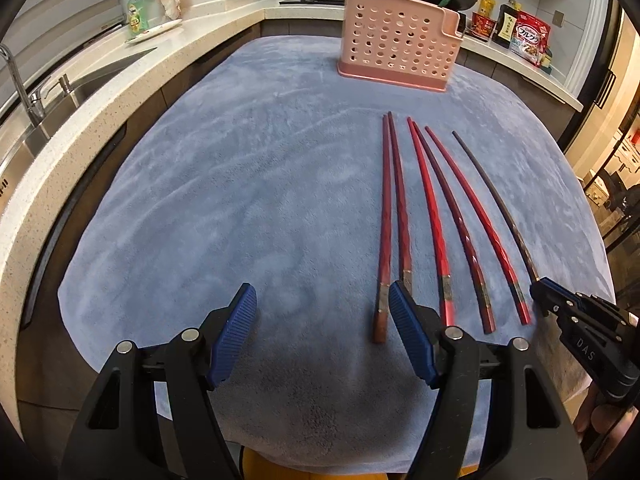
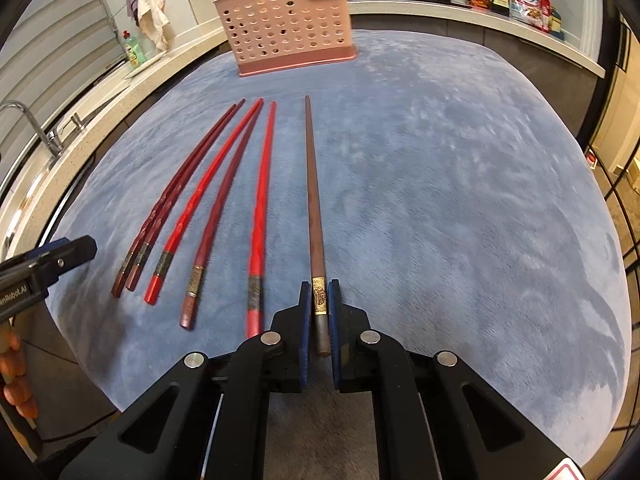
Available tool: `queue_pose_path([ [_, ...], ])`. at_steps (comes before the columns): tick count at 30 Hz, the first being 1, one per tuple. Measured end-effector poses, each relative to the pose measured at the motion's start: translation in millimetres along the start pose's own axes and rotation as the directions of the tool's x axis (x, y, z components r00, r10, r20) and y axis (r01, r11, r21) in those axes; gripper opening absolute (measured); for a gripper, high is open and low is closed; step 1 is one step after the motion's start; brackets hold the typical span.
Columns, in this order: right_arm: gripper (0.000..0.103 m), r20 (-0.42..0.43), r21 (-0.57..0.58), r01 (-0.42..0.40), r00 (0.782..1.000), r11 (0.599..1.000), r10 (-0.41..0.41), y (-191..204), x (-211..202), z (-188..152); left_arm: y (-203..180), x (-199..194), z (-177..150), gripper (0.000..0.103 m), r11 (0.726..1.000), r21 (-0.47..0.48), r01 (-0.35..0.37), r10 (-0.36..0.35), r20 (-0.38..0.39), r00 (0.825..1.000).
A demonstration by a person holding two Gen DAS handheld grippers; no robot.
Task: Organize utensils
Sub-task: 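Grasp the brown chopstick with the right tool while the left tool grasps a dark red chopstick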
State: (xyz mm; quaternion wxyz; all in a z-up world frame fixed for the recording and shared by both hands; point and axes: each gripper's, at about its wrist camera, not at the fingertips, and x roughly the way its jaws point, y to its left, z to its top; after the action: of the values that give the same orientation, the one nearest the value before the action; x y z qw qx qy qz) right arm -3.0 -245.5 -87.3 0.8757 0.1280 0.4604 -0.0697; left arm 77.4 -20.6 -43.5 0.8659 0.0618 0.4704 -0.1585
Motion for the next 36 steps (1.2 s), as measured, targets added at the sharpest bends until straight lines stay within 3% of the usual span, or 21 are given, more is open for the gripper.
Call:
queue_pose_path([
  [18,0.007,0.002,0.001,0.001,1.0,1.0,-0.001,-2.6,-1.0,-4.3,-10.0,29.5,-12.1,0.062,0.999,0.031,-0.021,0.023,-0.069,0.997],
  [21,0.007,0.001,0.0,0.002,1.0,1.0,-0.002,-2.5,-1.0,-4.4,-9.4,30.0,-10.6,0.054,0.999,0.029,-0.026,0.028,-0.07,0.997],
  [24,0.007,0.001,0.002,0.0,1.0,1.0,0.0,-2.8,-0.7,-4.4,-7.4,29.6,-8.1,0.037,0.999,0.027,-0.027,0.029,-0.067,0.997],
  [26,0.007,0.001,0.002,-0.001,1.0,1.0,0.001,-3.2,-0.8,-4.0,-5.5,29.3,-6.2,0.02,0.999,0.024,-0.022,0.024,-0.066,0.998],
  [28,0.007,0.001,0.001,-0.001,1.0,1.0,0.001,-3.0,-1.1,-4.0,-3.8,29.5,-4.1,0.014,1.0,0.02,-0.011,0.013,-0.068,0.998],
  [36,0.007,0.021,-0.002,-0.005,1.0,1.0,0.005,-4.0,-15.1,-1.1,-1.6,19.4,-1.5,0.011,1.0,0.008,0.014,-0.014,-0.064,0.998],
])
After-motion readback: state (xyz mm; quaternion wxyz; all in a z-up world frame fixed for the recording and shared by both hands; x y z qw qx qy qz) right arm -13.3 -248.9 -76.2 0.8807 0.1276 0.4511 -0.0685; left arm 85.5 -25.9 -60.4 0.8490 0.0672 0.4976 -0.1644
